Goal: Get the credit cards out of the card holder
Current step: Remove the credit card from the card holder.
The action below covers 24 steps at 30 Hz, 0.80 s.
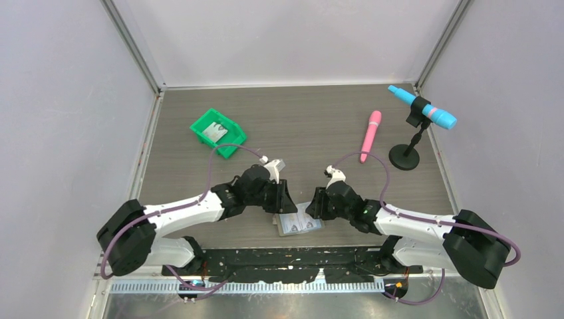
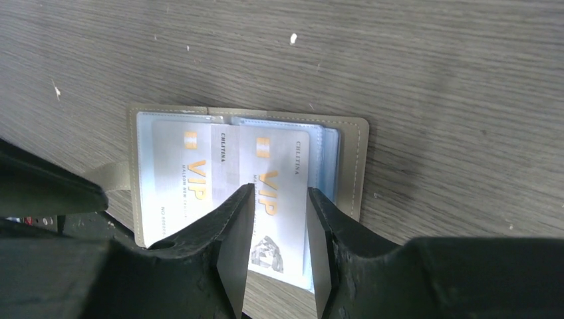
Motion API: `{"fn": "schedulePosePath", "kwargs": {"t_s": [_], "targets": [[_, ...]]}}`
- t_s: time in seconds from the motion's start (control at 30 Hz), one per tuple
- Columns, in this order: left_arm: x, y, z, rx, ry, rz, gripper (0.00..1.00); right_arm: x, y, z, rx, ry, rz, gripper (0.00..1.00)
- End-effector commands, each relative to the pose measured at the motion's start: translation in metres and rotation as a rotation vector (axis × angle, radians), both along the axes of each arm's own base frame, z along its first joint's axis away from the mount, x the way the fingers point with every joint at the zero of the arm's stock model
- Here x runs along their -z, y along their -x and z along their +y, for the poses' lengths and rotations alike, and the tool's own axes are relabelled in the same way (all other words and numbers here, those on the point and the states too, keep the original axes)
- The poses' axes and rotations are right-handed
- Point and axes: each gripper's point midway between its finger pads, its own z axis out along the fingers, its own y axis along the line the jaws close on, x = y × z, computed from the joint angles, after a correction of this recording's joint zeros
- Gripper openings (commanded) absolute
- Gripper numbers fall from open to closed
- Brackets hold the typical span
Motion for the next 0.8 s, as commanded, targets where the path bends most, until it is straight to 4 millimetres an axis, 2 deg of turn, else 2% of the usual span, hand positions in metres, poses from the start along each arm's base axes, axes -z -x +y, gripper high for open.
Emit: {"fn": "schedulePosePath", "kwargs": {"t_s": [0.0,0.13,0.27,0.43,0.57,0.77], "targets": [[0.005,-0.008,-0.012,-0.01,0.049,-0.024,0.31,0.001,0.002,0.003,-0.019,-0.033,-0.01,0.41],[0.029,-0.009,-0.01,-0.025,0.033,-0.013,0.31,0.005,0.006,0.0,-0.01,-0.044,0.008,0.41],[0.044,-0.008,-0.01,-0.038,0.053,-0.008,0.31,0.014,0.012,-0.006,0.005,-0.044,0.031,0.4],[0.05,-0.009,-0.014,-0.035,0.089,-0.014,0.31,0.021,0.024,-0.004,-0.013,-0.078,0.079,0.39],[0.048,-0.007,-0.021,-0.031,0.16,-0.01,0.31,0.027,0.026,-0.006,-0.005,-0.068,0.097,0.38],[0.054,-0.004,-0.02,-0.043,0.177,0.015,0.31,0.026,0.026,-0.007,0.004,-0.07,0.101,0.38]]}}
